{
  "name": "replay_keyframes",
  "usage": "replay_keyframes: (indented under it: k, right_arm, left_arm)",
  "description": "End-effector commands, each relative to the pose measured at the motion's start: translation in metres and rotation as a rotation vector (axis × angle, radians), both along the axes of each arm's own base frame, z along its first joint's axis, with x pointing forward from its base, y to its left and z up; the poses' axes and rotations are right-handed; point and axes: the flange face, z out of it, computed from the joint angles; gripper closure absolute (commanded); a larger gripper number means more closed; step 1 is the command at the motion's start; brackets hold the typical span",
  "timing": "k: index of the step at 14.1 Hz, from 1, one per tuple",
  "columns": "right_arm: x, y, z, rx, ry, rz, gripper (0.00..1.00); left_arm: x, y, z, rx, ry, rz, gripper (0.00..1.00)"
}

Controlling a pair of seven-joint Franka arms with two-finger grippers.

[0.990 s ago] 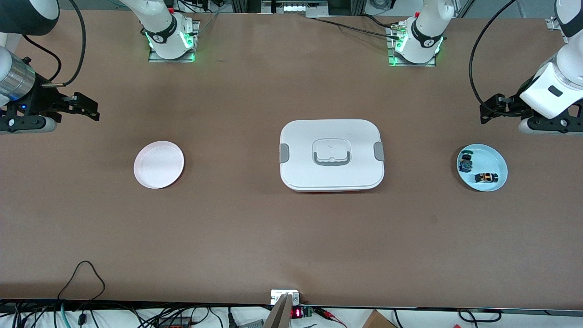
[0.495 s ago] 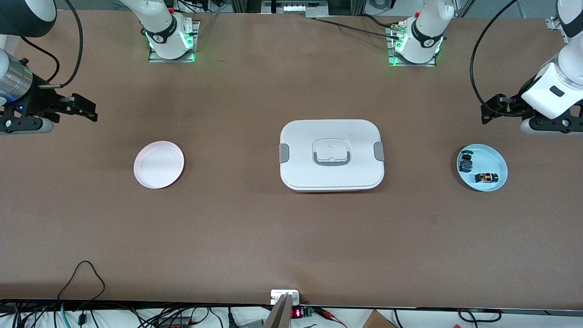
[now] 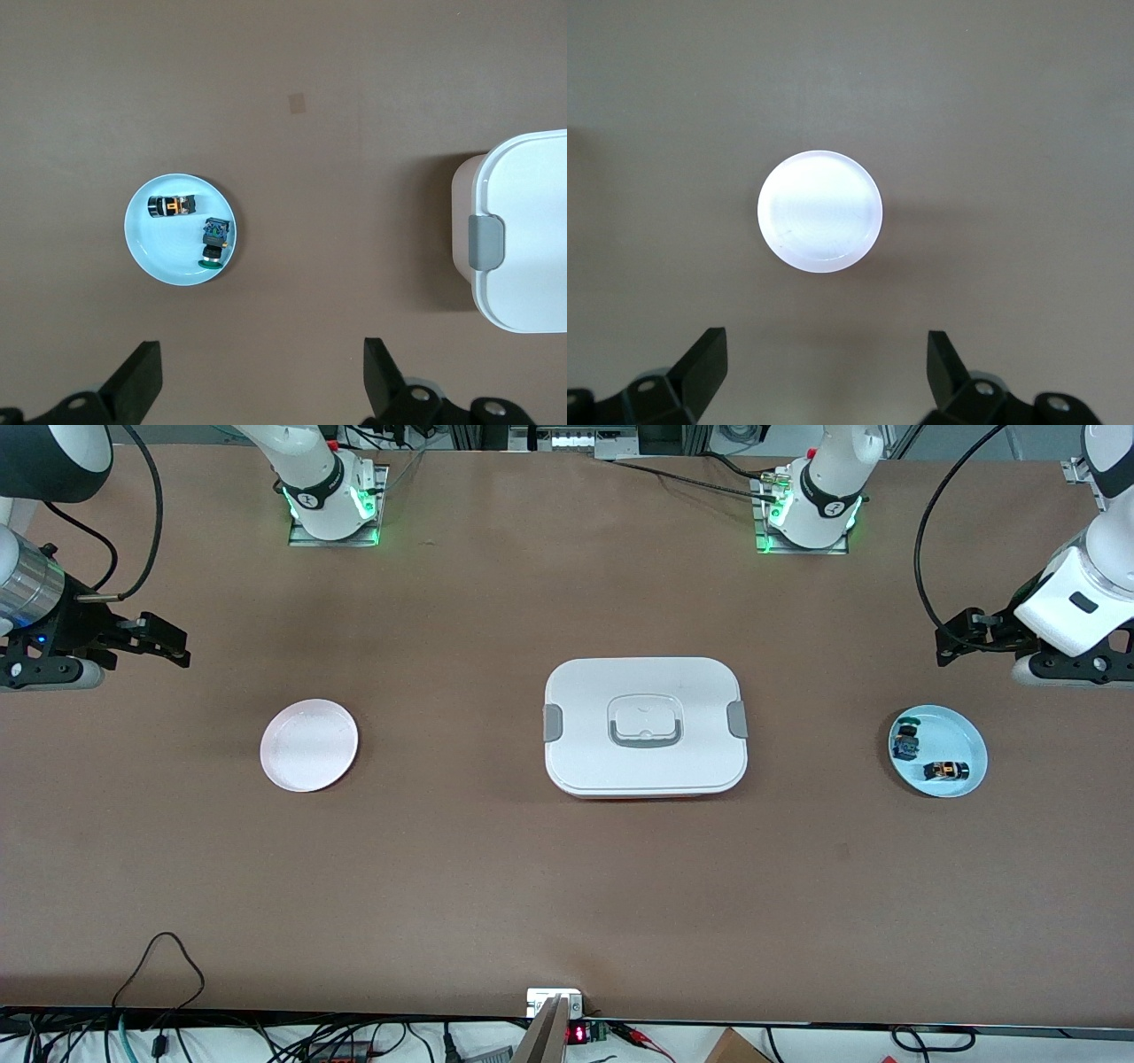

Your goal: Transfer orange switch to right arm and place

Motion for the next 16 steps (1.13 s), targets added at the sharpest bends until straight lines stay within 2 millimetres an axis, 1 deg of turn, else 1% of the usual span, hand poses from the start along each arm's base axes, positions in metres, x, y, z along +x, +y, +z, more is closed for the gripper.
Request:
replay_keyframes:
  k: [1, 2, 3, 5, 6, 9, 13, 15, 16]
  right_arm:
    - [-0.004, 0.000, 0.002, 0.018, -0.007, -0.006, 0.00]
    - [-0.007, 0.000, 0.001, 0.018, -0.009, -0.004, 0.00]
    - [-0.011, 0.003, 0.000, 0.020, -0.025, 0.001, 0.00]
    - [-0.031, 0.002, -0.007, 0.023, -0.068, 0.001, 0.00]
    - [-0.037, 0.002, -0.006, 0.024, -0.064, 0.000, 0.00]
    - [-0.037, 0.001, -0.005, 0.023, -0.045, -0.002, 0.00]
    - [-0.043, -0.001, -0.007, 0.022, 0.007, -0.007, 0.00]
    - [-0.042, -0.001, -0.005, 0.022, -0.001, -0.005, 0.00]
    - [-0.041, 0.001, -0.003, 0.023, -0.007, -0.002, 0.00]
  left_arm:
    - [0.002, 0.000, 0.005, -0.017, 0.001, 0.013, 0.00]
    - [0.002, 0.005, 0.004, -0.012, 0.002, 0.019, 0.00]
    - [0.003, 0.005, 0.004, -0.012, 0.004, 0.019, 0.00]
    - [0.003, 0.004, 0.003, -0.010, 0.005, 0.017, 0.00]
    - [0.003, 0.004, 0.004, -0.011, 0.002, 0.017, 0.00]
    - [0.004, 0.003, 0.001, -0.011, 0.007, 0.008, 0.00]
    - [0.002, -0.010, 0.004, 0.018, 0.014, -0.025, 0.00]
    - [0.003, -0.008, 0.007, 0.055, 0.014, -0.030, 0.00]
    - [0.003, -0.001, 0.007, 0.054, 0.018, -0.020, 0.00]
